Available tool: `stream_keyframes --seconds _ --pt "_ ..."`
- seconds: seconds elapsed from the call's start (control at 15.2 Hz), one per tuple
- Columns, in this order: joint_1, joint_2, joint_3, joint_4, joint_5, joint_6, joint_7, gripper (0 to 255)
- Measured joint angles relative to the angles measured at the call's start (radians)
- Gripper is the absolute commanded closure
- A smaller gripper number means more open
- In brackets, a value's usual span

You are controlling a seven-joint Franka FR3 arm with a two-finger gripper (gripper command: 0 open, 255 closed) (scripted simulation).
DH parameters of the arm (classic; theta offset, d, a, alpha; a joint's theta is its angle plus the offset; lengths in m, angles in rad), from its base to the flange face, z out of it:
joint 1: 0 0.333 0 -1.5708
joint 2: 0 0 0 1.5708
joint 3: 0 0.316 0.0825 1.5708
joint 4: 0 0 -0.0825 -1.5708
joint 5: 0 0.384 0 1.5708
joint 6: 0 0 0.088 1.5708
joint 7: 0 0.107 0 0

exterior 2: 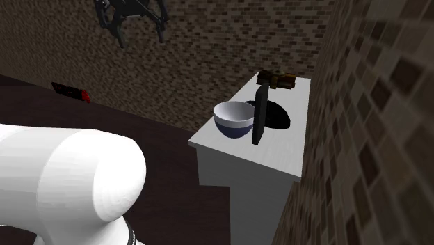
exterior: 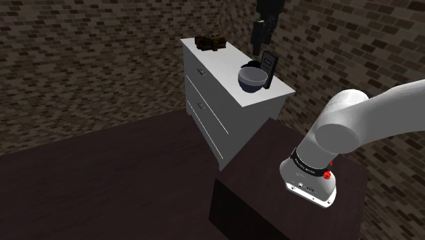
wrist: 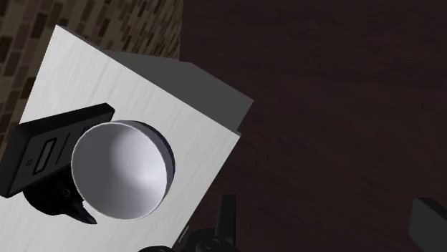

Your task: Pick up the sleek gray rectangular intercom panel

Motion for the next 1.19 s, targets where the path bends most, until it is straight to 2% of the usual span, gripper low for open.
stream_keyframes --seconds 0.13,0.53,0.79,1.19 --pt "-0.003 0.004 -0.007 -0.001 -0.004 0.005 -0.006 0" --pt "-0.049 0.097 -0.119 0.008 -0.06 0.101 -0.103 0" --pt "-0.078 0.177 -0.198 0.028 -0.088 0.17 -0.173 0" --pt "-0.108 0.352 -0.312 0.12 -0.092 0.266 -0.281 0"
